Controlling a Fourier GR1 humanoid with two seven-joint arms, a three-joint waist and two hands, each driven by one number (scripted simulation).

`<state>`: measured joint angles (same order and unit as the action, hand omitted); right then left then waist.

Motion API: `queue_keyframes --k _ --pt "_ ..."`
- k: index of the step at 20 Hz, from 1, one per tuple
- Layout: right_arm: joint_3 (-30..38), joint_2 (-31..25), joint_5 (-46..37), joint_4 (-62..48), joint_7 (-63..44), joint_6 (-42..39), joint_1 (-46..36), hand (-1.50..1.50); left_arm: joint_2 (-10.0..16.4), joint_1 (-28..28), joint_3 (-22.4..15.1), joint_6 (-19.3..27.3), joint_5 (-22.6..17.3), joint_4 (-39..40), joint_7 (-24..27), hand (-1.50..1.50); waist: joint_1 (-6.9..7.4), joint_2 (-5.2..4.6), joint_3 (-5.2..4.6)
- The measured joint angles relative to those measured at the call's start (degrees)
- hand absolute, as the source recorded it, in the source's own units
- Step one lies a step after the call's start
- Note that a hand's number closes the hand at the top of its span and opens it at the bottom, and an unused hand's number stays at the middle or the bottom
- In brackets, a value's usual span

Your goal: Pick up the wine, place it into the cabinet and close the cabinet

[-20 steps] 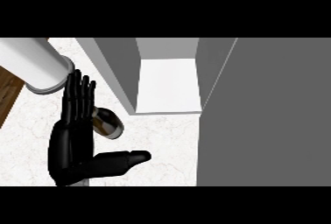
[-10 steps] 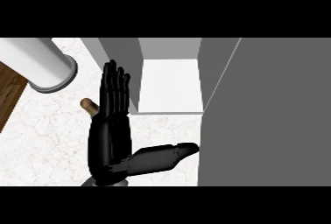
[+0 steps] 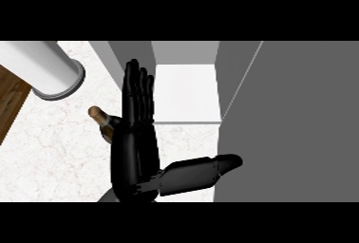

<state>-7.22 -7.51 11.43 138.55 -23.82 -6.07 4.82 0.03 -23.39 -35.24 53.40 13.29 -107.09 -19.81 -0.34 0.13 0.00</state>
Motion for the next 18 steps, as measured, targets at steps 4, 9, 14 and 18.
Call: queue_keyframes --k 4,9,14,18 --pt "0.3 -0.4 -0.4 0.2 -1.1 0.2 -0.7 -1.50 0.0 -0.3 0.4 0.5 3.9 -2.6 -5.2 -1.50 0.13 0.05 0.01" --pt "1.0 -0.7 -0.8 0.5 -3.0 1.0 -1.9 -1.50 0.1 1.6 2.0 -1.0 9.8 -6.7 -10.6 -1.50 0.31 0.11 0.02" --pt "1.3 -0.5 -1.3 0.5 -4.1 1.8 -3.9 -1.50 0.2 4.3 3.4 -3.0 13.6 -10.5 -14.1 -1.50 0.36 0.07 0.01" --pt "1.8 -0.4 -1.6 0.7 -4.1 1.7 -4.0 -1.50 0.9 7.2 4.7 -4.7 15.7 -13.8 -15.8 -1.50 0.31 0.06 0.01"
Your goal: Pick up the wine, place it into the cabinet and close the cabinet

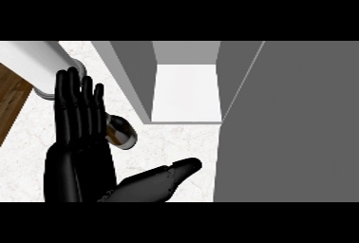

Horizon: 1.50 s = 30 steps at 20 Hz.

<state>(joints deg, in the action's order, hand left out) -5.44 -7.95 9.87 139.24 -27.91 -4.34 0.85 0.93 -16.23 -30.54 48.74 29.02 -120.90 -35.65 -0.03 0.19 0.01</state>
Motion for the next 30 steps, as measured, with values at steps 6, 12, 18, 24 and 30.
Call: queue_keyframes --k 6,12,18,24,30 --pt "0.2 -0.2 -0.5 0.4 -1.7 0.3 -0.6 -1.50 2.2 5.0 3.5 -1.7 -2.5 -4.0 1.2 -1.50 -0.10 -0.05 -0.03" --pt "0.4 0.0 -0.7 1.3 -1.8 -0.1 -0.4 -1.50 3.0 8.4 7.4 -3.2 -7.9 -3.9 4.1 -1.50 -0.23 -0.11 -0.04" --pt "0.2 0.1 -1.1 2.1 -3.6 0.5 -1.5 -1.50 4.4 12.3 13.6 -6.5 -18.9 -2.7 10.0 -1.50 -0.26 -0.14 -0.08" --pt "0.9 -0.3 -1.3 2.5 -5.2 0.2 -2.4 -1.50 3.2 16.6 15.3 -10.2 -25.5 1.3 17.2 -1.50 -0.25 -0.12 -0.06" --pt "0.9 0.4 -1.5 2.7 -5.5 0.2 -2.6 -1.50 1.5 19.1 18.9 -15.1 -32.5 8.8 27.8 -1.50 -0.30 -0.13 -0.06"
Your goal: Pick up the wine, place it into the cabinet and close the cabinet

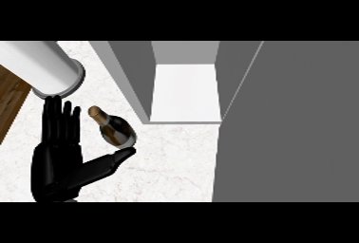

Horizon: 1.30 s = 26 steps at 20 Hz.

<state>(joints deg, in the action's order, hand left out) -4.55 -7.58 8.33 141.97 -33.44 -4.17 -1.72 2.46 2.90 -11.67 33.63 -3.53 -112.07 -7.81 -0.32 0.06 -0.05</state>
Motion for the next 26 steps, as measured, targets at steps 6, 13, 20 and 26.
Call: queue_keyframes --k 6,13,20,26 --pt "-1.7 0.9 -0.8 0.2 -0.3 0.4 0.1 -1.50 -0.8 0.2 4.4 -2.8 -3.2 7.1 8.0 -1.50 0.01 0.01 0.01" --pt "-0.6 0.9 -1.2 0.3 0.0 -0.5 0.1 -1.50 -1.4 1.2 8.2 -7.2 -7.0 14.2 15.0 -1.50 0.10 0.00 0.02" --pt "0.2 1.1 -1.2 0.3 -1.4 -0.7 -1.3 -1.50 -1.6 1.0 10.2 -11.0 -9.8 21.5 21.0 -1.50 0.08 -0.01 0.03" --pt "0.5 1.2 -1.2 0.7 -2.4 -0.8 -1.8 -1.50 -1.9 -1.8 11.0 -12.9 -11.1 27.9 24.9 -1.50 -0.04 0.00 0.03"
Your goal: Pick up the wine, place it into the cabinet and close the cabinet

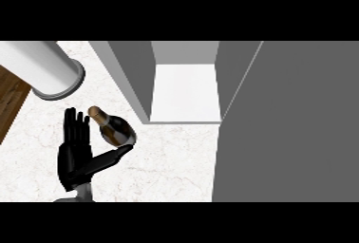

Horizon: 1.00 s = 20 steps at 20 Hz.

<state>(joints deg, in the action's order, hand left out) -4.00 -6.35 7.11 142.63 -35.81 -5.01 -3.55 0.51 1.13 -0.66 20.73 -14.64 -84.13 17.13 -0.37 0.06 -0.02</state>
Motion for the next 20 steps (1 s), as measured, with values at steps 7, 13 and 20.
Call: queue_keyframes --k 7,13,20 --pt "-0.9 0.6 -0.4 0.2 -0.7 0.2 0.0 -1.50 0.2 -2.1 0.4 -1.2 -2.5 5.9 3.7 -1.50 0.01 0.01 0.01" --pt "-0.8 0.7 -0.9 0.2 -1.9 0.6 -1.4 -1.50 0.5 -4.2 1.8 -3.0 -3.1 10.3 6.0 -1.50 0.07 0.00 0.00" --pt "-0.4 1.1 -1.0 0.2 -1.2 -0.2 -0.7 -1.50 0.0 -6.7 3.8 -5.7 -3.8 18.6 11.1 -1.50 -0.04 -0.03 0.01"
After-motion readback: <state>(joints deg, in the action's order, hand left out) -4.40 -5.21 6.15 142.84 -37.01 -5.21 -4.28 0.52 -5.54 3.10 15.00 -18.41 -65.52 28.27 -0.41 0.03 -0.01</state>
